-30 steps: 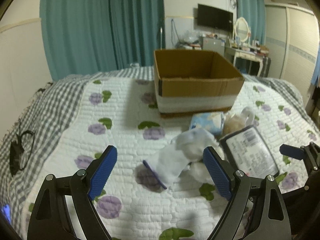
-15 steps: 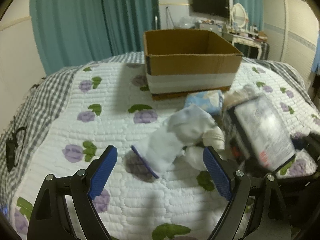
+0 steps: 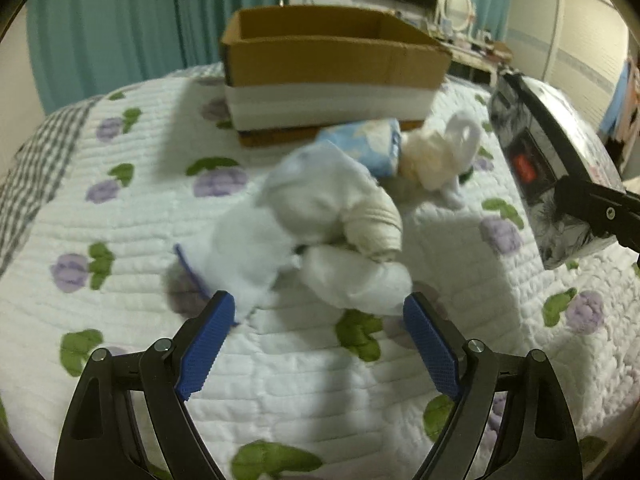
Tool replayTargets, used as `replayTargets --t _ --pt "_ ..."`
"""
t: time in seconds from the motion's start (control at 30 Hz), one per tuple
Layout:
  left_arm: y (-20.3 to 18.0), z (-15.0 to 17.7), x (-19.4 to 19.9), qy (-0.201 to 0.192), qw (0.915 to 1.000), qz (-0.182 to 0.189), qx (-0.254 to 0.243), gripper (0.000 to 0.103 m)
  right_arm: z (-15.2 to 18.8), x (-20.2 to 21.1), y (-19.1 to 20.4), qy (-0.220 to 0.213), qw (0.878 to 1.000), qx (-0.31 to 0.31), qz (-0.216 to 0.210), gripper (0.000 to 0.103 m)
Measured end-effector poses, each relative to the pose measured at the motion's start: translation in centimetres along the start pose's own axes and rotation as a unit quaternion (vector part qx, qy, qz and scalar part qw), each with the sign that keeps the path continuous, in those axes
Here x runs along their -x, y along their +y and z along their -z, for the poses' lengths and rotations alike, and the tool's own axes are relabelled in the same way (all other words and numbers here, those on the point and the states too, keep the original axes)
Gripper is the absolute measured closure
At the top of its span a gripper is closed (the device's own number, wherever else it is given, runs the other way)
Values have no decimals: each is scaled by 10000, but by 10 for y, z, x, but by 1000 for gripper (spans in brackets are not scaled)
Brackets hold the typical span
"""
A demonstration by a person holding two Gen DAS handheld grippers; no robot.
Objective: Organize soft objects
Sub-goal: 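Grasp the barcode-labelled tissue pack with the right gripper, then carry the tissue pack into the box with the right gripper while the left gripper grasps a white sock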
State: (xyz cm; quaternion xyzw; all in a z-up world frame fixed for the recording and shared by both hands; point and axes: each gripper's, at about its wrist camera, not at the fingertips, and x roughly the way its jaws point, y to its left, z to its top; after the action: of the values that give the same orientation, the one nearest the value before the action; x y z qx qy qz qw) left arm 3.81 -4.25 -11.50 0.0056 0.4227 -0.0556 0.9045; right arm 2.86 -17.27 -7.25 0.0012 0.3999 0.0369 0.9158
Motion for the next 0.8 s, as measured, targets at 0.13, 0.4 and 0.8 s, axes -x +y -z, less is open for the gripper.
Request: replayTargets --t 0.13,0.4,0.8 --pt "-10 -4 -10 54 9999 132 -88 17 4 -6 0 97 9999 73 0 26" --pt "-12 -13 -24 140 9994 157 -271 56 6 -9 3 80 9999 141 -53 26" --pt "4 3 19 -70 9987 400 -321 65 6 3 5 -85 9997 143 -204 26"
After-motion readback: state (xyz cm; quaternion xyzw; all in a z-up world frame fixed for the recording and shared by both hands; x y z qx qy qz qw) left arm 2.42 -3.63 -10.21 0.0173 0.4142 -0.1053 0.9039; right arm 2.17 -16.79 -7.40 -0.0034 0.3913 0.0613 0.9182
